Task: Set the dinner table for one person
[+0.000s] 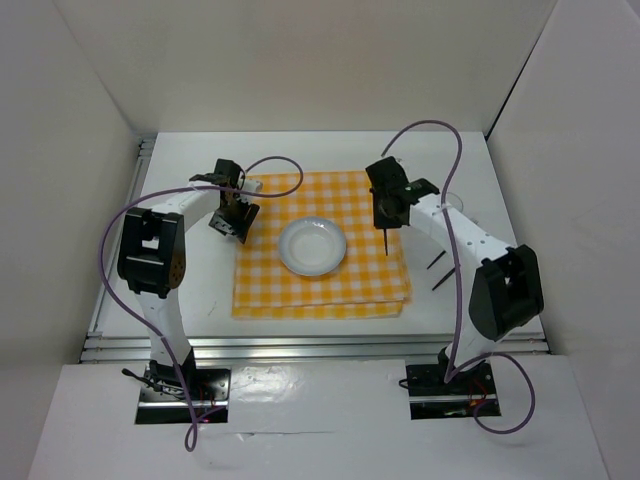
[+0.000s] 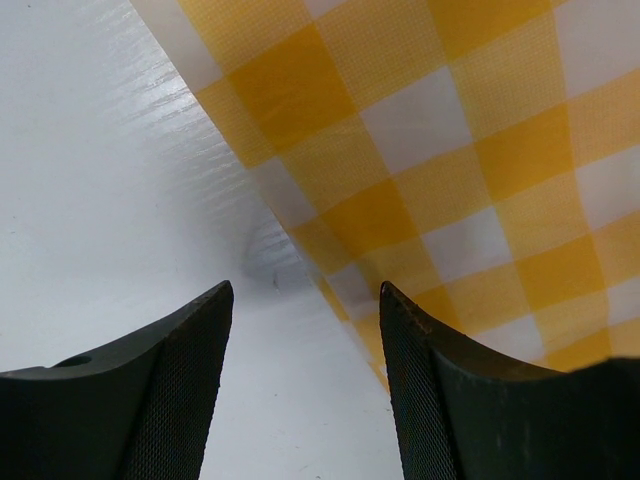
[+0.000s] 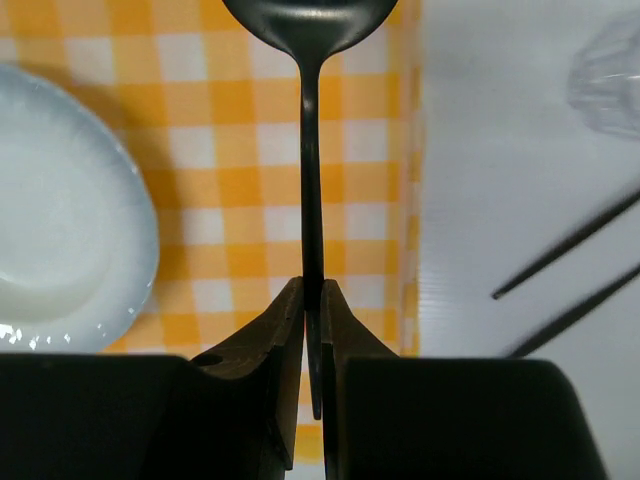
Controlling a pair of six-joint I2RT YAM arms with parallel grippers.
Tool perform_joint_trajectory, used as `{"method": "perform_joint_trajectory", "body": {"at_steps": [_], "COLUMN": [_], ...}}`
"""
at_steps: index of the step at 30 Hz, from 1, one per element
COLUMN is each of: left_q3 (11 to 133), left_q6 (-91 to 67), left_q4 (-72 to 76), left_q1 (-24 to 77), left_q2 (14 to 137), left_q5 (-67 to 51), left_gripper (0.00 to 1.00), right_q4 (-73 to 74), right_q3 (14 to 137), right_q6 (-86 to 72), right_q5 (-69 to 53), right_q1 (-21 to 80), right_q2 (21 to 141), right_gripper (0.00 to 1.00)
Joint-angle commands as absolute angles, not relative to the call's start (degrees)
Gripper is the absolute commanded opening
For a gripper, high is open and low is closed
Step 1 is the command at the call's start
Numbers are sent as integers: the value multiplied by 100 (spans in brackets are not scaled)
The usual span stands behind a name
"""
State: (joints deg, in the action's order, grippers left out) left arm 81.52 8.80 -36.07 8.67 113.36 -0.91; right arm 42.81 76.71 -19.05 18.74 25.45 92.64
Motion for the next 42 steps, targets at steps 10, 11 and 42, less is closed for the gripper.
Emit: {"method": "perform_joint_trajectory", "body": {"at_steps": [10,11,42], "left_q3": [8377,8376,8218], "left_q6": [888,888,940], "left_q4": [-3823,-3823,-3718], "left_q1": [721,721,457], "left_q2": [11197,11197,11074], "left_q5": [-237,-237,-387], "left_gripper": [67,67,67], "right_q4": [2962,2962,4331], "right_q3": [7084,7145,7260], "right_q6": [-2134,-2188,-3918], "right_q5": [79,79,1309], "right_q1": [2716,2716,2401], "right_q2": [10098,10168,9353], "right_gripper": [0,0,72]}}
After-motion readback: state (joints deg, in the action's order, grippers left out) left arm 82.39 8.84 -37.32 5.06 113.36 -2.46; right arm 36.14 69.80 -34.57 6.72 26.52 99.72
